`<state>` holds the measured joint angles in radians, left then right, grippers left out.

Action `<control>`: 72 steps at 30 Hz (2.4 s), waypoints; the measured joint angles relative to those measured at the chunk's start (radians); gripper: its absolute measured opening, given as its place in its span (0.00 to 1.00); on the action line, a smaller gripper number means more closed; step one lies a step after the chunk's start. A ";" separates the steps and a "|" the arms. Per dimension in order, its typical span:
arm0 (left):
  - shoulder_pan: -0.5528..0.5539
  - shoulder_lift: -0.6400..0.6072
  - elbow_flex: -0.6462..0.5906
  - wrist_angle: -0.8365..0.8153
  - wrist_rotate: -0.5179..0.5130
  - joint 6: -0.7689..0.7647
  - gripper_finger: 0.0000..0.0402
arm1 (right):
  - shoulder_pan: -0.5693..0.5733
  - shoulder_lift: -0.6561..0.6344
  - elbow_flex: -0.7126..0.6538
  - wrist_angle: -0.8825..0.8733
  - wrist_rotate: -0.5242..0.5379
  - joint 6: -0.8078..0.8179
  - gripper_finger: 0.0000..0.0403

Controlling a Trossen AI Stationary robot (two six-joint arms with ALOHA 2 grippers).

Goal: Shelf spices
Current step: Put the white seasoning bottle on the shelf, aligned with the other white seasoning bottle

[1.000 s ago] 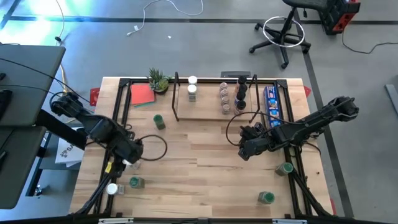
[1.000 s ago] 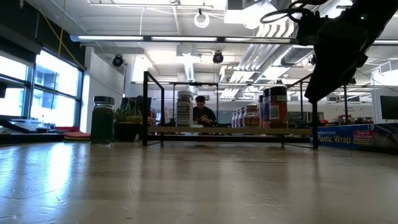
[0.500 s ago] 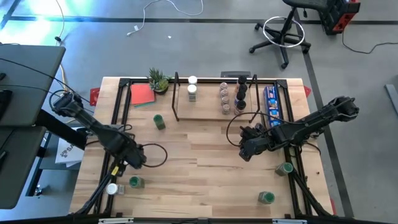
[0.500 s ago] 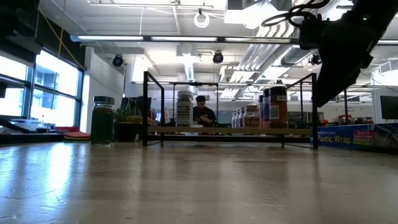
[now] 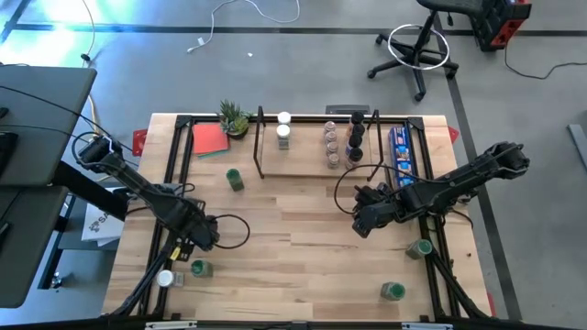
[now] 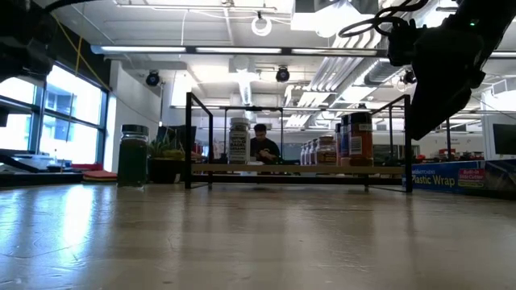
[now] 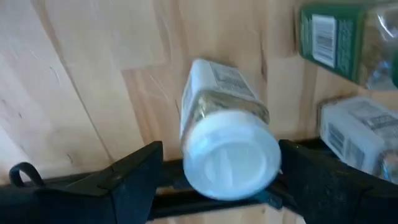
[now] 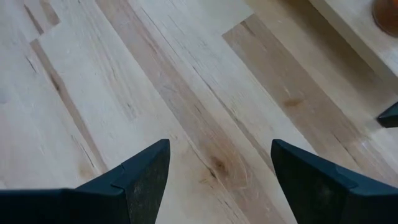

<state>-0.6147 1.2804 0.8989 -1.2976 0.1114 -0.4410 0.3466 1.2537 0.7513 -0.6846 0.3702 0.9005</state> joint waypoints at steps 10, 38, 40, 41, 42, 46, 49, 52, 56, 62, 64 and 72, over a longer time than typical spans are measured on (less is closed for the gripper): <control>0.007 0.000 -0.063 0.067 0.067 -0.021 0.69 | 0.000 0.000 0.000 -0.016 -0.006 -0.002 0.68; 0.349 0.055 0.111 0.404 -0.032 -0.223 0.20 | 0.000 0.000 0.000 -0.039 0.040 -0.071 0.68; 0.367 0.092 0.111 0.415 0.003 -0.201 0.24 | 0.000 0.000 0.000 -0.041 0.040 -0.071 0.68; 0.375 0.114 0.111 0.414 0.027 -0.181 0.27 | 0.001 0.000 0.000 -0.041 0.040 -0.071 0.68; 0.383 0.136 0.111 0.413 0.044 -0.165 0.30 | 0.001 0.000 0.000 -0.041 0.040 -0.071 0.68; 0.412 0.220 0.111 0.413 0.046 -0.127 0.46 | 0.001 0.000 0.000 -0.046 0.039 -0.071 0.68; 0.439 0.275 0.111 0.434 0.042 -0.106 0.59 | 0.001 0.000 0.000 -0.060 0.035 -0.072 0.68; 0.459 0.324 0.111 0.454 0.041 -0.077 0.70 | 0.001 0.000 0.000 -0.072 0.020 -0.071 0.68; 0.467 0.395 0.111 0.451 0.037 -0.044 0.76 | 0.001 0.000 0.000 -0.089 0.004 -0.070 0.68; 0.470 0.475 0.111 0.461 0.059 -0.014 0.75 | 0.001 0.000 0.000 -0.101 -0.004 -0.051 0.68; 0.471 0.488 0.112 0.461 0.075 -0.005 0.71 | 0.001 0.000 0.000 -0.101 -0.004 -0.045 0.68; 0.478 0.473 0.114 0.460 0.115 -0.034 0.49 | 0.000 0.000 0.000 -0.101 0.016 -0.019 0.68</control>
<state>-0.1368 1.7538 1.0130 -0.8379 0.2264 -0.4748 0.3466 1.2537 0.7513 -0.7856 0.3859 0.8818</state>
